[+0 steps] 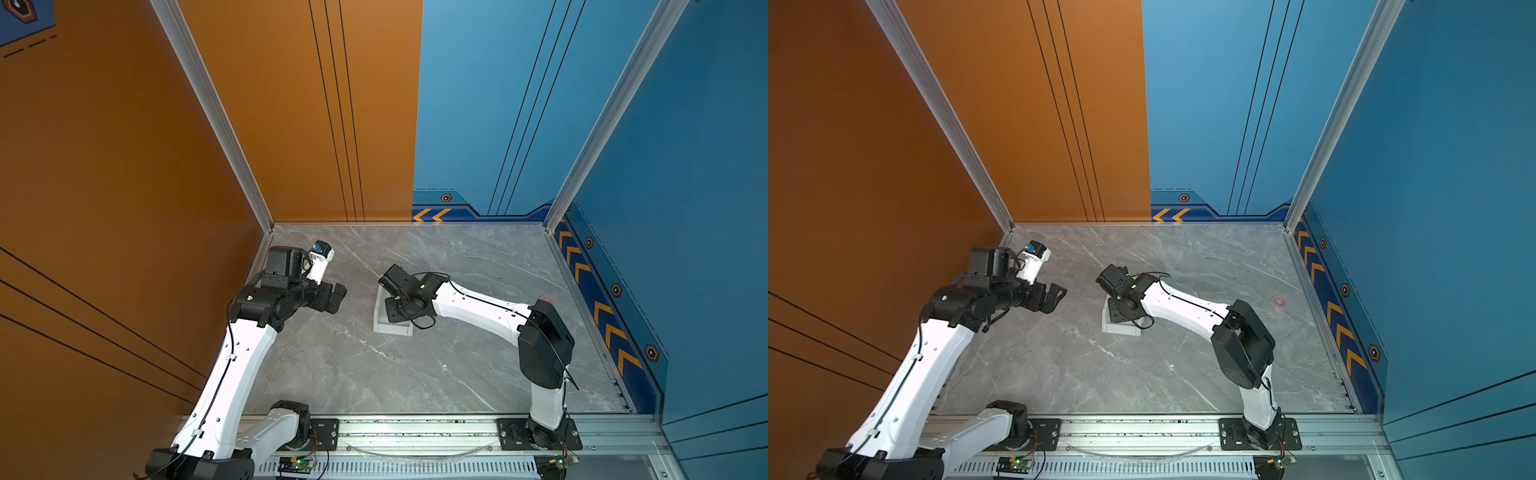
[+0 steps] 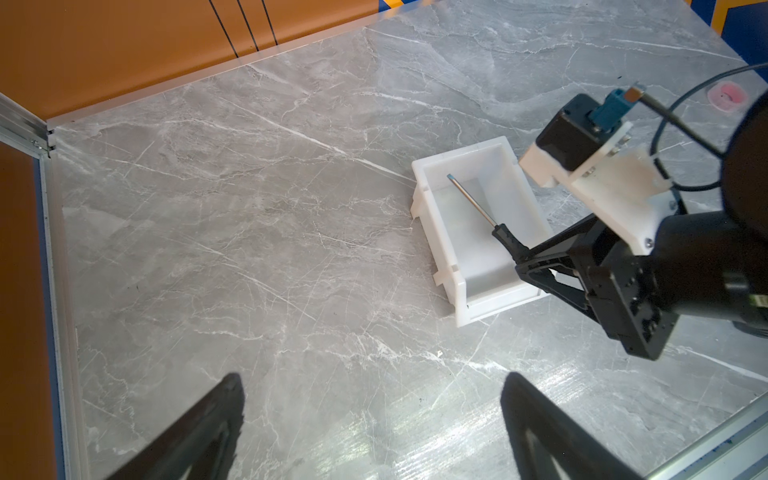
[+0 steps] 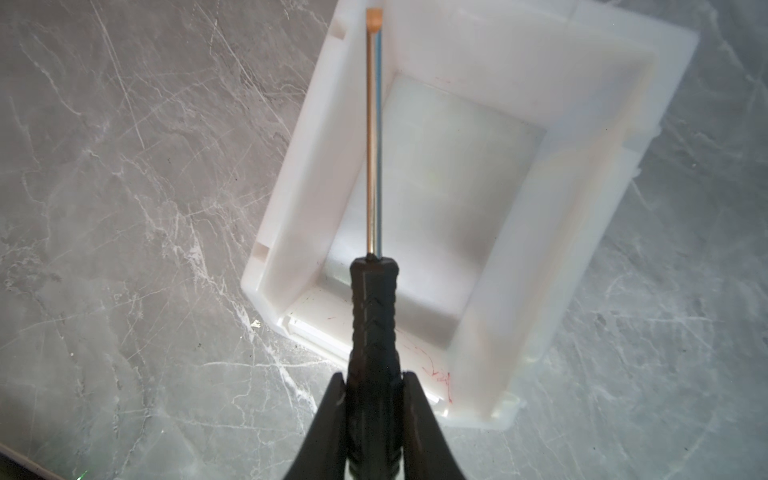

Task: Put the screwdriver in the bin
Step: 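Lower the screwdriver into the white bin and open the right gripper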

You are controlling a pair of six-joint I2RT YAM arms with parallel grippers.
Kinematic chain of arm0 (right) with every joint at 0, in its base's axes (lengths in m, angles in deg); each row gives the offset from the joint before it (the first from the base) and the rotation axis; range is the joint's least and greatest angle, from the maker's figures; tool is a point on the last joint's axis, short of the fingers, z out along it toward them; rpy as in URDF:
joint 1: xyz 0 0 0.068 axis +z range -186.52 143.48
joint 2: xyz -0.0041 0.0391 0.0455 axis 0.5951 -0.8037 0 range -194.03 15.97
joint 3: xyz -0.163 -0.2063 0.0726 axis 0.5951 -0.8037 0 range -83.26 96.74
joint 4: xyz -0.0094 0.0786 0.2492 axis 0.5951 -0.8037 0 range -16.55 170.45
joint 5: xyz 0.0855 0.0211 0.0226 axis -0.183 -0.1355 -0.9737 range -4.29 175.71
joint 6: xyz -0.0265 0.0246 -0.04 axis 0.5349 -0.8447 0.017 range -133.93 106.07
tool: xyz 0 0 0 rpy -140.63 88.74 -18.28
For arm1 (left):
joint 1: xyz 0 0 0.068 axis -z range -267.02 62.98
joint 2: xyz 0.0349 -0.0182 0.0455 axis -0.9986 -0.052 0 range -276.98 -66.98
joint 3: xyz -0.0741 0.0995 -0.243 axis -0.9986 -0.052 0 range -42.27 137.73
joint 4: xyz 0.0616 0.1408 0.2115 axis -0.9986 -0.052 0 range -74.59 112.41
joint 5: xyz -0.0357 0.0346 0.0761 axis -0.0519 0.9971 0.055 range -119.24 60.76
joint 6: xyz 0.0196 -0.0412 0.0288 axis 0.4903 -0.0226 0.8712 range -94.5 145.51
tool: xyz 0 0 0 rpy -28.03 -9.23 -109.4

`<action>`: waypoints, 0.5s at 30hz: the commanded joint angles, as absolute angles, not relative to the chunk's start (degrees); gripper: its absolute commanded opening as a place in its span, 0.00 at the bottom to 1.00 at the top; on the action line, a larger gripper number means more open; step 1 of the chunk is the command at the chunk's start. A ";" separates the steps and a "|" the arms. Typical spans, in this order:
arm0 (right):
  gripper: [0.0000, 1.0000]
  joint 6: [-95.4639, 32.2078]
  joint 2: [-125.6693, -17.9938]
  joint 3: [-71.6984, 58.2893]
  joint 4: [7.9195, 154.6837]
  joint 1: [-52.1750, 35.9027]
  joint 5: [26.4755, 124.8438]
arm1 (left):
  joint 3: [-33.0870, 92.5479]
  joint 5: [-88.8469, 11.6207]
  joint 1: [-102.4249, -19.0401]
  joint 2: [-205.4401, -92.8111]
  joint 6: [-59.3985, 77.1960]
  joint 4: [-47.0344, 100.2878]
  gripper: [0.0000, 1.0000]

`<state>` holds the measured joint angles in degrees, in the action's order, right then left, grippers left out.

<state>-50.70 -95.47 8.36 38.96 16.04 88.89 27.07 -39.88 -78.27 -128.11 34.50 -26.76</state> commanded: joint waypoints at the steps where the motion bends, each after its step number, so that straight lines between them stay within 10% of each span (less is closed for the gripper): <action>1: 0.17 -49.33 -97.57 11.27 36.40 15.85 89.16 | 27.69 -41.90 -78.78 -127.48 33.56 -27.57 0.98; 15: 0.18 -48.24 -102.51 14.04 34.73 14.66 89.38 | 27.25 -43.26 -79.22 -127.23 32.97 -27.44 0.98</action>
<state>-49.46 -101.92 12.88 36.86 15.27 88.87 27.07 -41.43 -78.79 -128.04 33.82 -26.76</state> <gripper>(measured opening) 0.207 0.978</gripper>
